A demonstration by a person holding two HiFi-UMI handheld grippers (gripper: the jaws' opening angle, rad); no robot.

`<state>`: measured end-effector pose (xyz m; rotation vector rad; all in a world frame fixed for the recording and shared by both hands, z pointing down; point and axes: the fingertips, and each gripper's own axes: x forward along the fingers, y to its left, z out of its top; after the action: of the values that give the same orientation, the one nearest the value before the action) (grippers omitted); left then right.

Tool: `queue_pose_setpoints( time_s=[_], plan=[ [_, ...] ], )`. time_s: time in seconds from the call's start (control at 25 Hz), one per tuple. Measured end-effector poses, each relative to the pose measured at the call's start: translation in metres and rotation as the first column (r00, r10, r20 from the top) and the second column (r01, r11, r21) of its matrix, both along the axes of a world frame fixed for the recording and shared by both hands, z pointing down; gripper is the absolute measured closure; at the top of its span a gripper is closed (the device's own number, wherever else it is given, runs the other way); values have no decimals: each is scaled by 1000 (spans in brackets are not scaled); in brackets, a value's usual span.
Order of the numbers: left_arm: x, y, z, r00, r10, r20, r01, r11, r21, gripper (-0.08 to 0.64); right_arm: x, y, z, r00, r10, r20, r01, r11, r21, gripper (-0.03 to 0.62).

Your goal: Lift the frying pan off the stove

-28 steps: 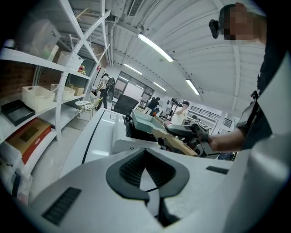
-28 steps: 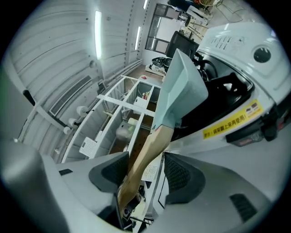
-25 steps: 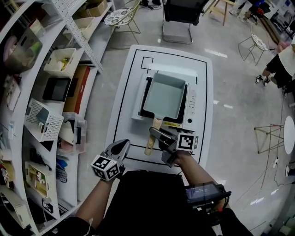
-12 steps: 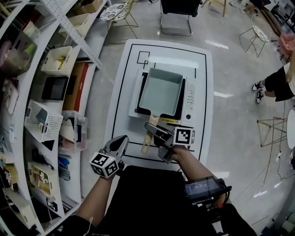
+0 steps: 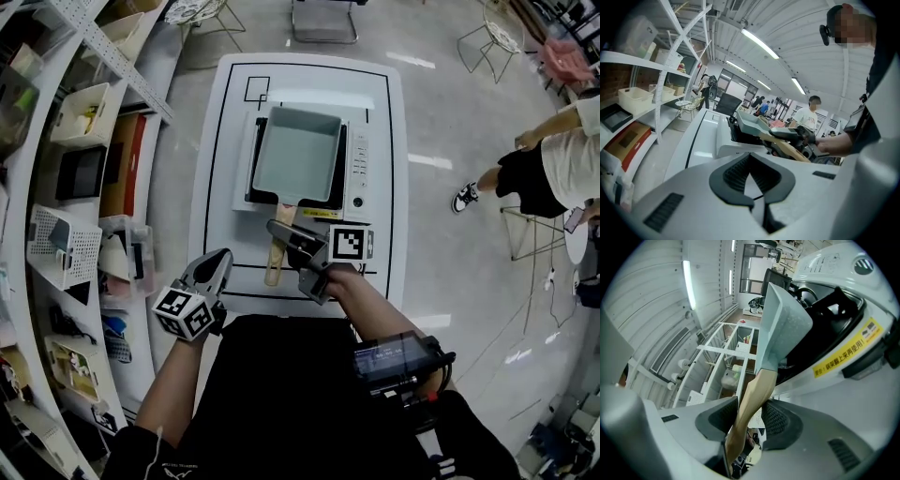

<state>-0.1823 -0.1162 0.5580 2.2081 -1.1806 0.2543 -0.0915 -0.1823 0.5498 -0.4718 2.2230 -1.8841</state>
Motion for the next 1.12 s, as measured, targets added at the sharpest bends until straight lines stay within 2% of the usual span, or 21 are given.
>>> queue_pose_setpoints(
  time_s=[0.72,1.12],
  plan=[
    [-15,2,3,1000,-13,-17,13,1000,0,551,2,0,0,1000,21,22,-20,1000,-23,428],
    [-19,1,0,1000,-20,-20,20,1000,3,551,-3,-3,-15,997,23,73,-24,1000,15,430]
  ],
)
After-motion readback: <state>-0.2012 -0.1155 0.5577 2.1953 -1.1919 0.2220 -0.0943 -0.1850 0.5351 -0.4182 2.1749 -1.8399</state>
